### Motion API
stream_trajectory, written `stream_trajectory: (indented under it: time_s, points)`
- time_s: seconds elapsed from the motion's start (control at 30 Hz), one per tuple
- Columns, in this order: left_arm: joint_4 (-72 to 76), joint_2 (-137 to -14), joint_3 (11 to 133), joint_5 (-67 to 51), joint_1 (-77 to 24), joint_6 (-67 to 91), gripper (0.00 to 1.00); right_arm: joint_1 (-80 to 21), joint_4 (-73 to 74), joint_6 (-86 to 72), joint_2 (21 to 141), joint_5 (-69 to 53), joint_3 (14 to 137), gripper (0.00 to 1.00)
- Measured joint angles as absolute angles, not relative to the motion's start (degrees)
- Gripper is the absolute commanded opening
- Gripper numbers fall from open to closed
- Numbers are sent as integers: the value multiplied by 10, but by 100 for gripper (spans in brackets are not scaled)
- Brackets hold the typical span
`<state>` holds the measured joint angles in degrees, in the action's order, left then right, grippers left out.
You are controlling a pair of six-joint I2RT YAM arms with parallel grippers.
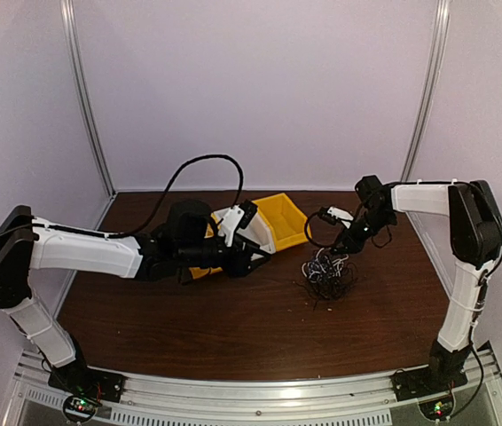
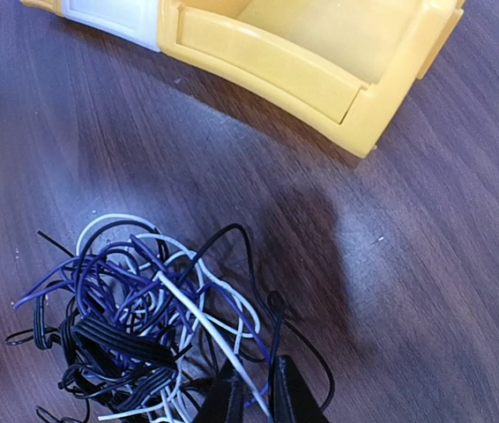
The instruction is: Untangle the cables
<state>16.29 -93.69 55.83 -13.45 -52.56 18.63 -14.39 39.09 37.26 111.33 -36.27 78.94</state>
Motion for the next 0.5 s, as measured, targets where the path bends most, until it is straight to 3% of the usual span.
stream_trajectory:
  time_s: [0.1,0.17,0.5]
  points:
    - [166,-937,558,-135,-526,187,48,-144,391,371,1112,-363,790,11]
    - [169,-938,558,-135,-526,186,48,-144,393,371,1108,-363,790,0]
    - [208,-982,558,-143,-529,183,50,-158,421,369,989,-366,790,0]
